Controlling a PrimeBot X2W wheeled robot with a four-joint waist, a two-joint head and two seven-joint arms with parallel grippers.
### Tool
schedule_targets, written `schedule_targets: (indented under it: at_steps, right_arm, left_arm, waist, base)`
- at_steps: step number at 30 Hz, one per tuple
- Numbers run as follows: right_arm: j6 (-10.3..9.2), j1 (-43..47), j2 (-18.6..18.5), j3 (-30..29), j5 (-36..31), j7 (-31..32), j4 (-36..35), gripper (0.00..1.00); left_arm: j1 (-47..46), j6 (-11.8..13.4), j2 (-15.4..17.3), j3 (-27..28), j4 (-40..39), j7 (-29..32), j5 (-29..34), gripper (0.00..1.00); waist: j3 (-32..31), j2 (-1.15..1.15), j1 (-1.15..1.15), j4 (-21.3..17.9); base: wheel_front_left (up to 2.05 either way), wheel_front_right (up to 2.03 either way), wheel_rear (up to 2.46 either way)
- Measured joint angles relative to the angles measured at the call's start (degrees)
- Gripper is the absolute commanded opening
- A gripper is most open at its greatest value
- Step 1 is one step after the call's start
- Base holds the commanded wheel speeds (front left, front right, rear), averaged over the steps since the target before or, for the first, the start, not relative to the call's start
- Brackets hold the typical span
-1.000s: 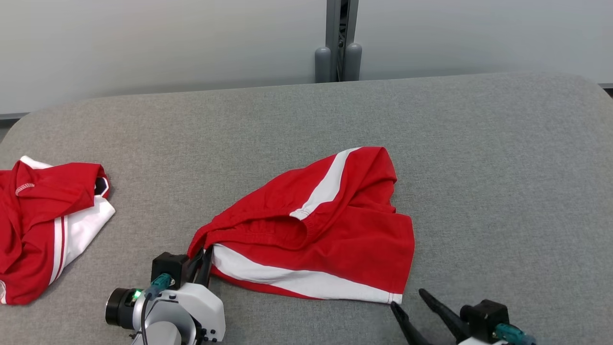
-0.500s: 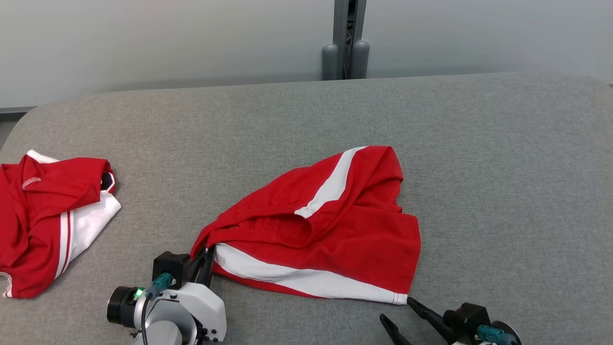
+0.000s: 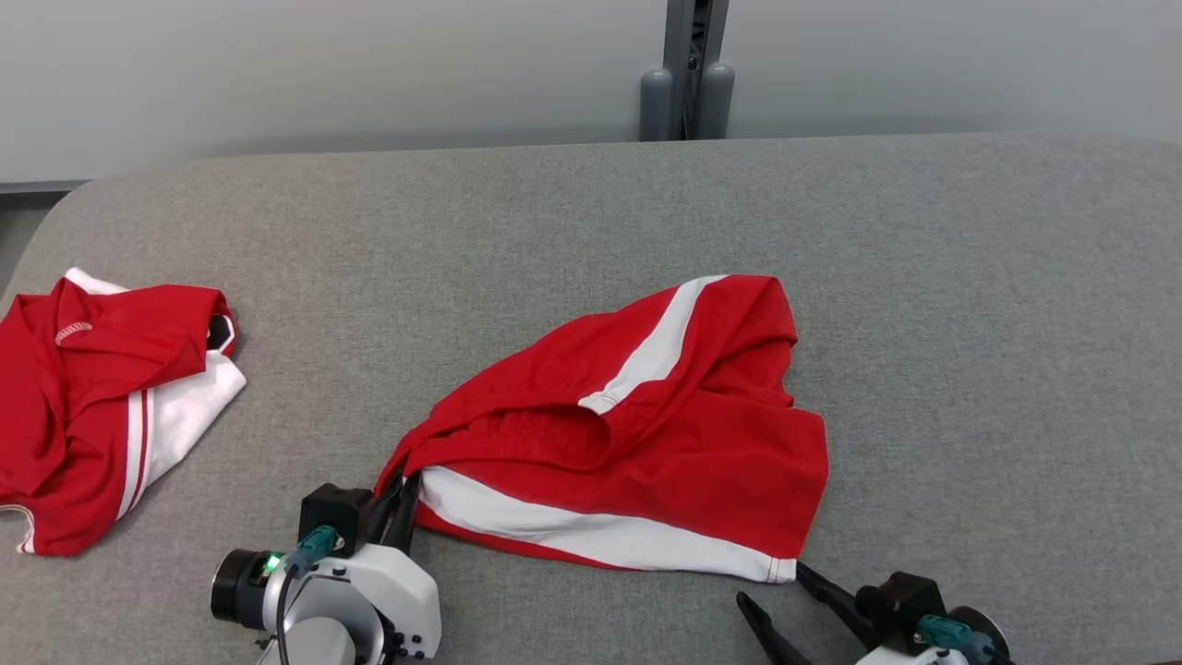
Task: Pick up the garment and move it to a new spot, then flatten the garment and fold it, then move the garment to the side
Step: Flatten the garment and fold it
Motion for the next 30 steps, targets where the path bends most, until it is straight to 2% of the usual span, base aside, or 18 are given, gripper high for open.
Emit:
schedule_targets:
  at_steps: [7,10,12,13,15,16,17,30]
  right_arm:
    - [0.0,-0.25,0.26,0.78,0.15,0.0,-0.94,1.0]
    - [0.0,-0.51,0.09,1.35,0.48,0.0,-1.36,0.66]
    - [0.0,-0.55,-0.01,1.45,0.67,0.0,-1.56,0.63]
    - [0.0,-0.55,-0.01,1.48,0.81,0.0,-1.72,0.48]
    - [0.0,-0.57,-0.07,1.49,1.05,0.0,-1.98,0.34]
    - [0.0,-0.57,-0.12,1.49,1.07,0.0,-2.05,0.2]
    - [0.0,-0.58,-0.21,1.48,1.08,0.0,-2.16,0.0]
    - [0.0,-0.84,-3.08,1.29,5.98,0.0,-6.27,0.0]
  left_arm:
    - [0.0,0.01,0.11,-0.02,-0.18,0.0,0.0,0.0]
    - [-0.01,0.01,0.12,-0.02,-0.24,0.0,0.0,0.0]
    - [-0.01,0.01,0.12,-0.02,-0.25,0.0,0.0,0.0]
    - [-0.02,0.01,0.12,-0.03,-0.25,0.0,0.0,0.0]
    - [-0.03,0.02,0.11,-0.02,-0.24,0.0,0.0,0.0]
    - [-0.03,0.02,0.11,-0.02,-0.23,0.0,0.0,0.0]
    - [-0.04,0.02,0.12,-0.01,-0.21,0.0,-0.01,0.0]
    - [-0.03,0.25,0.22,0.56,0.14,0.0,-0.59,0.0]
  waist:
    - [0.39,0.0,0.0,0.02]
    - [0.54,0.0,0.0,-0.01]
    - [0.6,0.0,0.0,-0.03]
    - [0.63,0.0,0.0,-0.03]
    - [0.65,0.0,0.0,-0.03]
    - [0.64,0.0,0.0,-0.03]
    - [0.63,0.0,0.0,-0.02]
    - [-0.59,0.0,0.0,-0.11]
  base:
    - [0.0,0.0,0.0]
    - [0.0,0.0,0.0]
    - [0.0,0.0,0.0]
    - [0.0,0.0,0.0]
    - [0.0,0.0,0.0]
    - [0.0,0.0,0.0]
    - [0.0,0.0,0.0]
    - [0.0,0.0,0.0]
